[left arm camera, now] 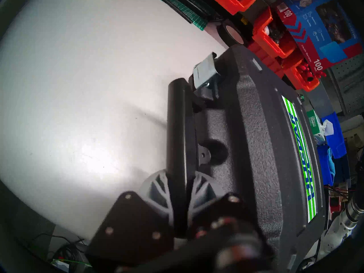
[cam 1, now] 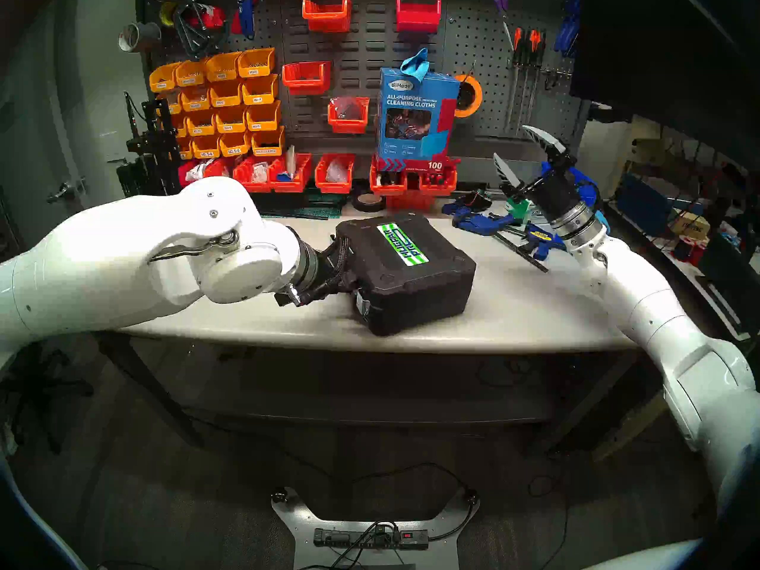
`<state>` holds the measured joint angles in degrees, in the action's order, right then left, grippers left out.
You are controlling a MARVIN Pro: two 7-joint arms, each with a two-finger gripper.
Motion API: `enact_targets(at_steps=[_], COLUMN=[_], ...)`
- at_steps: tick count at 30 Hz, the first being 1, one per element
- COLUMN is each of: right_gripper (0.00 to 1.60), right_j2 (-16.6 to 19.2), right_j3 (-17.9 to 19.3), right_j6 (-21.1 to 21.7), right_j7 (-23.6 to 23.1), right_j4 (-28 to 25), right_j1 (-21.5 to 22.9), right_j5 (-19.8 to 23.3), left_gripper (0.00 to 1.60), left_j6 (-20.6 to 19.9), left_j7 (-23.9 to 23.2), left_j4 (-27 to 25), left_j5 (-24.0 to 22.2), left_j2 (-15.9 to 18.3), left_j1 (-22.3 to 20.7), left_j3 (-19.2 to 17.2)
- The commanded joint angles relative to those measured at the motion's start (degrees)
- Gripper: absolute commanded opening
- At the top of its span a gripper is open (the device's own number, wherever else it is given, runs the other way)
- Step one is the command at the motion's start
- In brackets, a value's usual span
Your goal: Open the tool box
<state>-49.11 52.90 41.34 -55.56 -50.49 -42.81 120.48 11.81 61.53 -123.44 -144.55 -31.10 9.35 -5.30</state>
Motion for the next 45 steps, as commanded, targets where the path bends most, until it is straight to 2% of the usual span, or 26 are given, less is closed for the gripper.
enact_targets(at_steps=[1, 9, 16, 20, 33, 45], right_gripper=[1.6, 1.6, 1.6, 1.6, 1.6, 1.6], right_j2=[0.47, 0.31, 0.15, 0.08, 0.27, 1.02], right_j3=[0.32, 0.25, 0.13, 0.04, -0.19, -0.22], right_j6=[0.98, 1.54, 2.03, 2.47, 3.64, 4.39], right_j7=[-0.18, -0.17, -0.27, -0.28, -0.48, -0.86], right_j4=[0.02, 0.57, 1.02, 1.27, 1.25, -0.74], right_j1=[0.73, 0.99, 1.06, 1.21, 0.99, 0.23], right_j5=[0.3, 0.3, 0.26, 0.21, -0.01, -0.4], left_gripper=[0.0, 0.0, 0.0, 0.0, 0.0, 0.0], left_j6=[1.41, 2.53, 5.28, 6.78, 11.27, 14.28], left_j7=[1.25, 3.56, 8.4, 10.63, 18.19, 22.5], left_j4=[1.69, 2.48, 2.89, 3.75, 9.87, 14.89], left_j5=[0.92, 1.36, 5.24, 6.0, 11.17, 12.06], left_j2=[-1.49, -2.69, -4.62, -6.02, -14.42, -20.92], left_j1=[-0.86, -0.99, -1.81, -2.04, -3.39, -4.31], left_j3=[-0.39, -0.23, 1.13, 1.41, 4.01, 4.76])
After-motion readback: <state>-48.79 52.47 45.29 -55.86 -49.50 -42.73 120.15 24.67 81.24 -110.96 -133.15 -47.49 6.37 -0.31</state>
